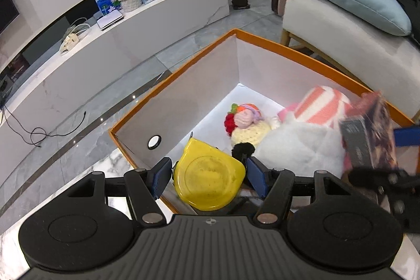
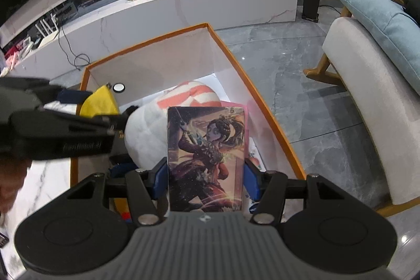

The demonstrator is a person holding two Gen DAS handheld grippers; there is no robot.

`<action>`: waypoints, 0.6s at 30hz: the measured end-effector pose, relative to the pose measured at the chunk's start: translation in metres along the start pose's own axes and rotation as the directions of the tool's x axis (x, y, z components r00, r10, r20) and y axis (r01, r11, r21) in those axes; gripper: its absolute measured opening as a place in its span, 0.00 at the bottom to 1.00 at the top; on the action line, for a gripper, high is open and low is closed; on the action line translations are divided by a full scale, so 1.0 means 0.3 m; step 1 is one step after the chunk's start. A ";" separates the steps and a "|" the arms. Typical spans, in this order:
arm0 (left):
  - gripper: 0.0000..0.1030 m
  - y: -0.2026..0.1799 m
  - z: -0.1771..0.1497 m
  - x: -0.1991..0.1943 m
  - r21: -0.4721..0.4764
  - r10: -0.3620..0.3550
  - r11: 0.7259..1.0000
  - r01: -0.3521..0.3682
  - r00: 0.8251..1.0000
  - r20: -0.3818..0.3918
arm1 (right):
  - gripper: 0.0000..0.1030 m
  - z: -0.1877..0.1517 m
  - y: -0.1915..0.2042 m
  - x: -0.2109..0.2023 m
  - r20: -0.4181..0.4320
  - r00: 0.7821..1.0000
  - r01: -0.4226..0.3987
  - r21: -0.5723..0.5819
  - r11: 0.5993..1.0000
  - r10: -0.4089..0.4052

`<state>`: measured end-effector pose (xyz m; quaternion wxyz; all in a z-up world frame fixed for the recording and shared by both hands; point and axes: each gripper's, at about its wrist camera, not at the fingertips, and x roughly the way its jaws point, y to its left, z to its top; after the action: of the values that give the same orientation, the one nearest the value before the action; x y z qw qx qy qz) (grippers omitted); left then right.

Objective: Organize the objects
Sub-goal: 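Carry the tape measure in the left tool and card box in the right tool over the orange box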

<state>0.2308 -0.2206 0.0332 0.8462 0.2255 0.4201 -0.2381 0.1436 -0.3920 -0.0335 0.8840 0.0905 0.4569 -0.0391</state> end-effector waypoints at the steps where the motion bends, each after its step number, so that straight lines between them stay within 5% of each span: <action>1: 0.71 -0.001 0.004 0.002 0.002 0.009 1.000 -0.009 1.000 0.003 | 0.58 0.000 0.004 0.005 -0.004 1.000 0.003 -0.012 1.000 -0.004; 18: 0.71 0.009 0.047 0.078 0.024 0.108 0.994 -0.108 0.994 -0.009 | 0.58 -0.016 0.089 0.083 -0.045 0.999 0.009 -0.085 0.996 -0.013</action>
<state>0.2534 -0.2318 0.0224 0.8529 0.2592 0.4087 -0.1957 0.1582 -0.3647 -0.0532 0.8762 0.0513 0.4787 -0.0225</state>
